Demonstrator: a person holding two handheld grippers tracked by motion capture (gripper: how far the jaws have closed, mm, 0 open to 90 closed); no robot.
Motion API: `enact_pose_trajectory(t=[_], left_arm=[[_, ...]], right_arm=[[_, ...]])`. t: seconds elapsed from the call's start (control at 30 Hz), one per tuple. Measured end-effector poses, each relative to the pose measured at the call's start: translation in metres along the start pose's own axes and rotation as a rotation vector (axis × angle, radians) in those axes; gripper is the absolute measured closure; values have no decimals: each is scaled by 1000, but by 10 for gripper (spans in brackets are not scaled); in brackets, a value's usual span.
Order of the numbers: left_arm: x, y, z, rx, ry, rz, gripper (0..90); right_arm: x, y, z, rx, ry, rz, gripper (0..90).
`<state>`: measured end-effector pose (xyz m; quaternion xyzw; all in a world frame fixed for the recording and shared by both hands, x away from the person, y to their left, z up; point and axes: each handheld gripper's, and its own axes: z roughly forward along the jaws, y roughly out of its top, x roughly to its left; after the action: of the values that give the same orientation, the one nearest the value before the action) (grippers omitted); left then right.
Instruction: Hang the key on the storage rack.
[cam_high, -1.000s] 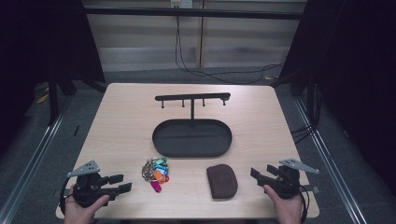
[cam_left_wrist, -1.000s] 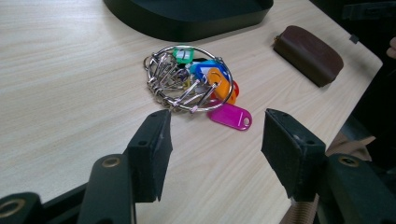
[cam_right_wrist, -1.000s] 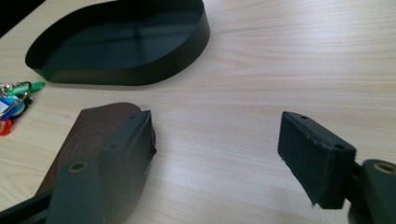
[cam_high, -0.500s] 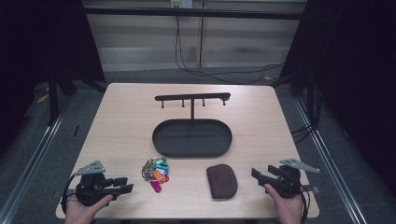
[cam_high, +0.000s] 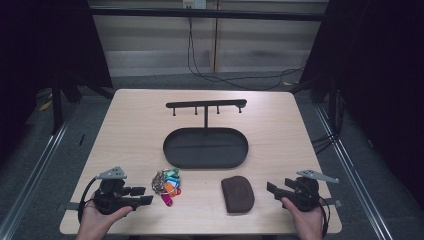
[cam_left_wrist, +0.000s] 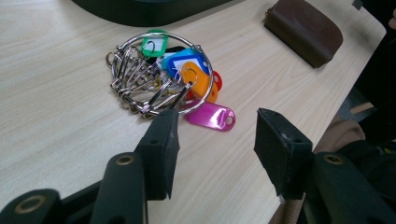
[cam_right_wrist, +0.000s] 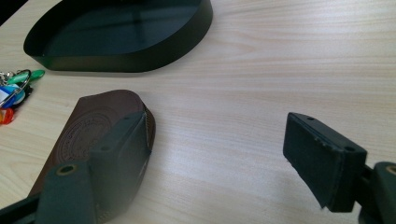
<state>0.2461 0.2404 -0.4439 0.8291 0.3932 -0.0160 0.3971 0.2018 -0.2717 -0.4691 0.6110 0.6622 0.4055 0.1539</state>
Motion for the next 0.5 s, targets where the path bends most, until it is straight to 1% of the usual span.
enact_pose_trajectory(t=[0.03, 0.07, 0.13, 0.17, 0.2, 0.23, 0.27, 0.3, 0.33, 0.4, 0.43, 0.5], left_arm=[[0, 2, 0, 15, 12, 3, 483], [-1, 3, 0, 24, 11, -1, 483], [-2, 7, 1, 33, 20, 9, 484], [-3, 9, 1, 36, 20, 11, 498], [-5, 11, 1, 40, 21, 20, 530], [-5, 11, 1, 40, 21, 20, 534], [-6, 17, 1, 44, 8, 30, 538], [-7, 20, 2, 54, 14, 35, 542], [-8, 23, 3, 45, 22, 35, 533], [-9, 29, 6, 62, 12, 34, 493], [-10, 31, 7, 74, 3, 37, 490], [-12, 35, 10, 90, 1, 49, 481]], right_arm=[[0, 0, 0, -3, 1, 0, 221], [0, 0, 0, -3, -1, 1, 217], [0, 0, 1, 2, -4, -3, 203], [1, 0, 1, 2, -7, -6, 202], [1, 0, 1, 4, -9, -12, 199], [1, 0, 1, 4, -9, -12, 199], [2, 0, 2, 5, -7, -13, 190], [2, 0, 2, 7, -7, -16, 188], [2, 0, 3, 9, -7, -17, 187], [2, 0, 2, 8, -4, -20, 181], [2, 0, 2, 7, -3, -20, 181], [2, 0, 2, 5, -4, -19, 181]])
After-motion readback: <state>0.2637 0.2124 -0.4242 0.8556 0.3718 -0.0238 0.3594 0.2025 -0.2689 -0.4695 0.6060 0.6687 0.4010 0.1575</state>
